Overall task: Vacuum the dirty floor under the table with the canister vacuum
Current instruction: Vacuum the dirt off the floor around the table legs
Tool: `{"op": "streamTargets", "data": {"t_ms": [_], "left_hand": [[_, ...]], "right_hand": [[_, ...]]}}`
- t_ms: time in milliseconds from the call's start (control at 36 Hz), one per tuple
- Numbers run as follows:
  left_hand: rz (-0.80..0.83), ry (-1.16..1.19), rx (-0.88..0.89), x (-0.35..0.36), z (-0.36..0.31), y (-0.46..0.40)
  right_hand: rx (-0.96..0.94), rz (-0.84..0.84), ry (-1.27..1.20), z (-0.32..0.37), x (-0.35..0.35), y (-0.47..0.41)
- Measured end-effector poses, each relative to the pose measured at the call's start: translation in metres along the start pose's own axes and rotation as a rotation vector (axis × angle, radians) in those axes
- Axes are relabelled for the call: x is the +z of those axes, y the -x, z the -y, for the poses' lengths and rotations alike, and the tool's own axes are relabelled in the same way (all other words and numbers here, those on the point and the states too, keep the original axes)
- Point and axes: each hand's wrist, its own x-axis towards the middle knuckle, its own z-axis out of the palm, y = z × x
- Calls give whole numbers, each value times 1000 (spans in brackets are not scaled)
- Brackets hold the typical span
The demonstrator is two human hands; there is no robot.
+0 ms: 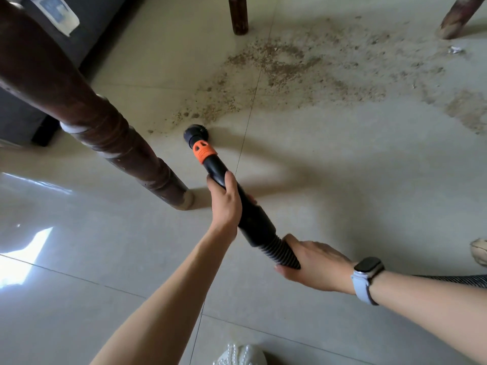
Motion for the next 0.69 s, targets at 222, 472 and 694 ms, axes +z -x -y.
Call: {"op": "streamTargets", "data": {"t_ms": [222, 472, 694], "left_hand": [[17, 44, 1, 7, -12, -1], [28, 62, -84, 23, -37, -24], [70, 43, -2, 11, -5, 9]], "right_hand": [[20, -50, -13, -1, -7, -2], [78, -127, -90, 6, -28, -13], [16, 27, -30, -5, 0, 8]]}}
